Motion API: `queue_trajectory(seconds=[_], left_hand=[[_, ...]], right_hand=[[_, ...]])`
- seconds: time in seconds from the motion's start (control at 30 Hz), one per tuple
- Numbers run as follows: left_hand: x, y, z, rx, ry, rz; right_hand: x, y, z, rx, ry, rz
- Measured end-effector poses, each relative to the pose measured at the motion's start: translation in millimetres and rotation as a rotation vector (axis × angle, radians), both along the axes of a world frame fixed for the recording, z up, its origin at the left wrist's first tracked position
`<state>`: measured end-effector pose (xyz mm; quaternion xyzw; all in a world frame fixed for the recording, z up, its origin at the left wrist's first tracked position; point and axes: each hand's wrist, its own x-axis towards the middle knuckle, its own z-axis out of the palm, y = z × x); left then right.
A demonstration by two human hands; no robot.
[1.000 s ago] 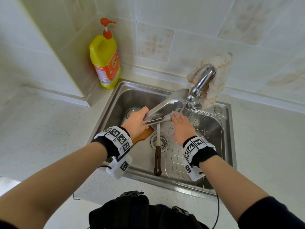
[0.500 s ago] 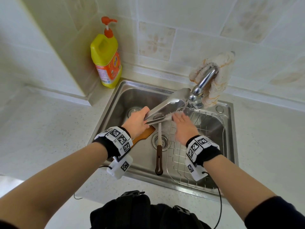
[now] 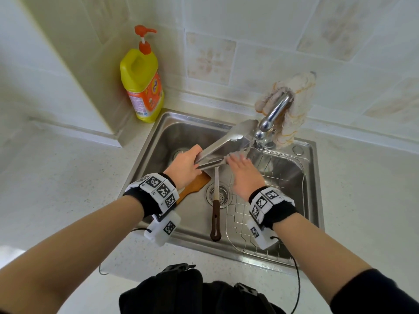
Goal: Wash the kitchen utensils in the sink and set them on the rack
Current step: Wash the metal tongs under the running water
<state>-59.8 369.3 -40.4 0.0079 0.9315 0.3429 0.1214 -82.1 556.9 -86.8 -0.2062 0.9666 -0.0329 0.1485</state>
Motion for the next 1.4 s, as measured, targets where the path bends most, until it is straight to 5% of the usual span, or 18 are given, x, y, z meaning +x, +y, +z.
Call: queue_trajectory(seconds=[0.13,0.2,0.37,0.5,0.63,0.77,0.93,1.1,1.27,1.4], left_hand=[[3,-3,3,0.008,-0.006,0.014],[6,-6,4,0.003,-0.003,0.035],[10,-8,7,-0.004,0.013,0.034],[12,-7,7,0.011,0.023,0.044],[14,-9,8,0.015,0.044,0.047],[14,-11,10,0.019,0.070,0.042],[13,-19,10,0.023,0.071,0.033],[2,-24,10,0.142,0.039,0.073],[-6,-25,2,0.298,-0.204,0.105],[-7,-25,-3,0.111,-0.171,-0.017]], right_hand=[[-9,6,4,0.101,0.060,-0.061],[2,-12,-1,0.026,0.055,0.075],[-4,-1,7,0.033,-0.011,-0.090],[10,-14,4,-0.048,-0.003,0.036],[1,4,14,-0.011,-0.005,-0.102],[18,-8,15,-0.113,0.023,0.044],[2,12,18,-0.020,0.061,-0.082],[-9,2,29,-0.179,0.062,-0.069],[-18,21,33,-0.261,-0.022,-0.140],[-20,24,37,-0.445,-0.059,-0.200]])
